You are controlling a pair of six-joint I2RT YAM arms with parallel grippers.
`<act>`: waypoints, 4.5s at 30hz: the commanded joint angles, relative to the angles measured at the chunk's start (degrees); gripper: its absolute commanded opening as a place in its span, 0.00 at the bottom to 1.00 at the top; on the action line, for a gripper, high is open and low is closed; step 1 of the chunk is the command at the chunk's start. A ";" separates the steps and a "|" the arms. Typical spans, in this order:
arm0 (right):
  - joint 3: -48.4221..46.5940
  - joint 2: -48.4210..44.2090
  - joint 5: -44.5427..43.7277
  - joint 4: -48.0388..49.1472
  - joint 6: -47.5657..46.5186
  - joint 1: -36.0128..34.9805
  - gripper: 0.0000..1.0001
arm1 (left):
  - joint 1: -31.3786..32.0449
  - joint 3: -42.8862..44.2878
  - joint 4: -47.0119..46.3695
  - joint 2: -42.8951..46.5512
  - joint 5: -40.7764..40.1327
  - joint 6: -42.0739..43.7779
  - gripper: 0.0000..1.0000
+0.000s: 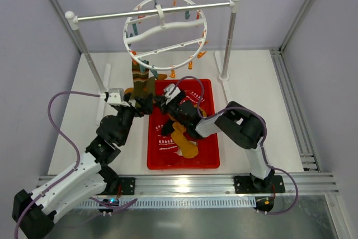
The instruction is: Remove the socks clipped to the hanger
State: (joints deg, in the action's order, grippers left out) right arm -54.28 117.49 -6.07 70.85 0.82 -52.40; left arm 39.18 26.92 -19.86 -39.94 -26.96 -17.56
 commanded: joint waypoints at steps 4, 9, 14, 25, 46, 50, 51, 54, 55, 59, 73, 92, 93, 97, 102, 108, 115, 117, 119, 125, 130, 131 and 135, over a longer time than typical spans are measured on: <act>1.27 -0.68 -1.40 20.11 -0.47 -0.33 0.04 | -0.42 -0.02 -1.76 0.13 0.59 0.42 1.00; 9.52 -8.22 -3.25 23.02 -3.37 -0.33 0.04 | -0.51 -0.11 -2.03 0.04 1.21 0.16 0.99; 14.99 -13.86 -5.44 23.02 -6.26 -0.60 0.04 | -0.59 -0.37 -4.04 -0.92 4.10 -0.02 1.00; 25.62 -27.39 -11.95 20.38 -15.30 -1.30 0.04 | -1.82 1.91 -12.65 -12.07 13.76 -0.72 1.00; 34.77 -39.00 -13.09 17.22 -20.42 -1.39 0.04 | -2.09 20.18 -17.15 -33.18 16.77 -12.05 1.00; 35.56 -40.23 -12.31 16.78 -20.33 -1.30 0.04 | -2.09 21.34 -16.70 -35.11 14.13 -12.58 1.00; 35.65 -40.41 -12.04 16.60 -20.24 -1.21 0.04 | -2.09 21.34 -17.31 -35.64 13.95 -12.93 1.00; 35.74 -40.76 -11.51 16.25 -19.98 -1.30 0.04 | -2.09 21.86 -17.94 -36.34 13.69 -13.20 1.00; 35.74 -40.68 -11.34 16.16 -19.98 -1.30 0.04 | -2.09 22.12 -17.67 -36.95 13.60 -13.29 0.99; 35.30 -40.24 -10.99 15.55 -19.72 -1.30 0.04 | -2.00 23.44 -17.32 -38.27 13.16 -13.46 1.00; 34.07 -39.44 -9.76 13.88 -18.84 -1.47 0.04 | 0.55 27.40 -13.81 -40.39 7.89 -11.18 0.26; 35.56 -46.99 -11.86 12.22 -21.91 -1.91 0.04 | 0.99 27.84 -11.00 -40.04 7.71 -8.02 0.16; 35.56 -48.40 -12.04 11.60 -22.17 -1.83 0.04 | 0.90 27.75 -10.47 -39.51 7.80 -7.84 0.21; 35.65 -55.25 -11.95 8.00 -23.76 -1.91 0.04 | 0.90 25.65 -11.34 -37.84 6.84 -7.05 0.65; 35.12 -65.08 -10.46 1.32 -24.37 -2.18 0.04 | 0.90 22.66 -12.05 -35.82 5.25 -6.61 0.93; 31.52 -71.78 -8.44 -14.32 -21.92 -2.79 0.04 | 0.90 20.63 -11.35 -33.80 4.99 -6.61 1.00; 30.81 -66.10 -15.37 -21.98 -16.56 -3.14 0.04 | 0.99 19.67 -10.47 -33.44 5.60 -6.87 1.00; 31.08 -62.67 -18.36 -20.85 -15.50 -3.06 0.04 | 0.99 19.58 -10.03 -33.27 5.78 -6.87 1.00; 31.17 -56.61 -19.50 -18.47 -14.71 -3.06 0.04 | 0.90 19.31 -9.94 -33.18 5.87 -6.78 1.00; 26.17 -37.12 -27.50 -10.21 -15.93 -3.14 0.04 | 0.90 18.61 -8.36 -32.22 5.60 -6.52 1.00; 19.13 -28.29 -29.35 -11.35 -16.38 -3.06 0.04 | 0.99 17.56 -8.18 -30.81 5.43 -6.08 1.00; 18.69 -27.50 -29.18 -11.52 -15.77 -3.06 0.04 | 0.99 17.38 -8.01 -30.63 5.34 -5.99 1.00; 16.67 -23.99 -29.52 -13.02 -13.92 -2.88 0.04 | 0.99 16.42 -7.83 -30.11 5.25 -6.17 1.00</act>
State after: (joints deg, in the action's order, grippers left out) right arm -35.07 92.31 -33.21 54.46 -14.83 -55.18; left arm 40.07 43.99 -27.40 -71.64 -21.02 -24.77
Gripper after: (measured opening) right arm 0.054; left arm 0.994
